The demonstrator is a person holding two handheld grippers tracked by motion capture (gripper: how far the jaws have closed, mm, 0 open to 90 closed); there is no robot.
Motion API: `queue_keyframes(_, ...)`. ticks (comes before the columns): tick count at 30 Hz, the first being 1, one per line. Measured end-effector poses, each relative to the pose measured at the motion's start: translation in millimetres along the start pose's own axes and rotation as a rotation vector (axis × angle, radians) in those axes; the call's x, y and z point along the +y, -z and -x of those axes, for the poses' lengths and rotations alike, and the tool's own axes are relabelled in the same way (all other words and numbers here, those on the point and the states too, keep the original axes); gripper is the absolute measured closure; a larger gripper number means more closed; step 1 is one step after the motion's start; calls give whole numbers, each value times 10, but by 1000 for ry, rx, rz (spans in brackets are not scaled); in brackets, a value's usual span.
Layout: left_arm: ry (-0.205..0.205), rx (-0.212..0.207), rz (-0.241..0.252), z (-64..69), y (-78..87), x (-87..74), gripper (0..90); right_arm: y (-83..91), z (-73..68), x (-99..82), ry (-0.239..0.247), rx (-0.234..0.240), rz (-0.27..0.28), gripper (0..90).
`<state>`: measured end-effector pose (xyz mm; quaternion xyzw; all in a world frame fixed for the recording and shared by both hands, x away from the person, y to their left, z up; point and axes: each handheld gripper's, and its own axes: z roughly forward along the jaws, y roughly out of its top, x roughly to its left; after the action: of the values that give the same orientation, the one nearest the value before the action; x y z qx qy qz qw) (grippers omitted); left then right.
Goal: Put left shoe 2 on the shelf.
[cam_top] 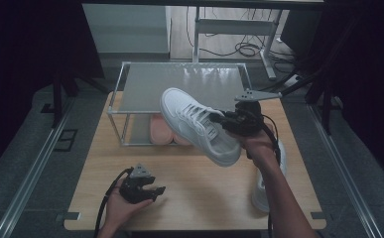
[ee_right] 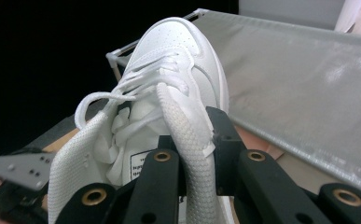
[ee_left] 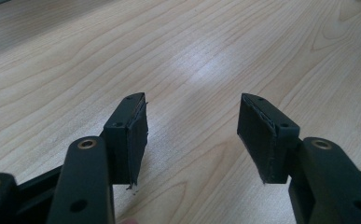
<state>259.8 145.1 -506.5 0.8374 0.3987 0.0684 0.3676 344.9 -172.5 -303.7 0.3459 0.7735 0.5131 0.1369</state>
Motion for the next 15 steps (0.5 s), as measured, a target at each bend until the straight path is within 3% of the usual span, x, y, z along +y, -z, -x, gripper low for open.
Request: queue_keyframes(15,4,0,5,-10,6,-6,430,-282,94,362,-42,-53,10,828)
